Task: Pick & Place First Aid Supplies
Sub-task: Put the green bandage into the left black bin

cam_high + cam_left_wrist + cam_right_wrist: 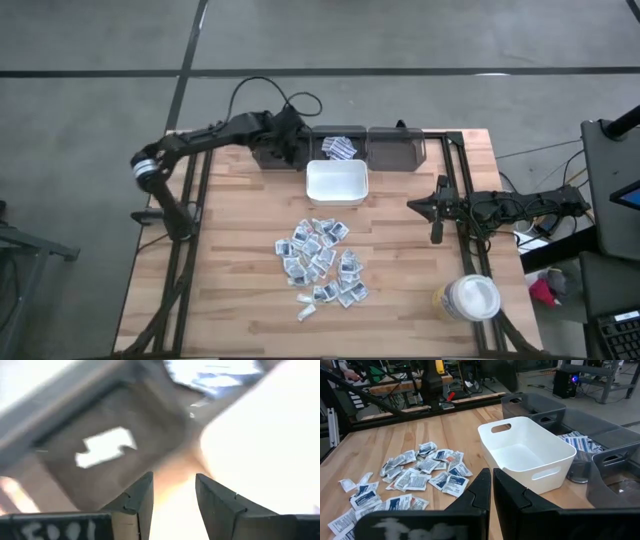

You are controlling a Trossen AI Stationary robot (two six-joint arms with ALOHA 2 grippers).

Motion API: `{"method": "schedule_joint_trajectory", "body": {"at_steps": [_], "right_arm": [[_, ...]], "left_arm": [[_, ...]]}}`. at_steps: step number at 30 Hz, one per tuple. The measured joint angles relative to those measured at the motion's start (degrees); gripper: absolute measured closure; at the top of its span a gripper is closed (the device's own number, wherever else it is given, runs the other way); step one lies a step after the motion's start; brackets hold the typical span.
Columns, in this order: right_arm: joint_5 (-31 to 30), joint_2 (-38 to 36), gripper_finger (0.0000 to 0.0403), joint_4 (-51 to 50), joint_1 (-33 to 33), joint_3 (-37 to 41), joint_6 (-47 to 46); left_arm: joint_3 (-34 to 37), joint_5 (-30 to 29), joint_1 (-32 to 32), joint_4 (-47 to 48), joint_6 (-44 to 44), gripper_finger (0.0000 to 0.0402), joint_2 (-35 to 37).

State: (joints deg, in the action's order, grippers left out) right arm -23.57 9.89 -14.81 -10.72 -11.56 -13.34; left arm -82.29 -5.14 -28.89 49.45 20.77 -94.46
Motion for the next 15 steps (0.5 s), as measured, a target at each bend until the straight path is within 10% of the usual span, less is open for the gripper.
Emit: {"method": "schedule_joint_trajectory", "body": {"at_steps": [15], "right_arm": [[0.0,0.0,0.0385,0.0,0.0,0.0,0.0]], "left_arm": [[0.1,0.9,35.8,2.9,0.7,0.0262,10.7]]}}
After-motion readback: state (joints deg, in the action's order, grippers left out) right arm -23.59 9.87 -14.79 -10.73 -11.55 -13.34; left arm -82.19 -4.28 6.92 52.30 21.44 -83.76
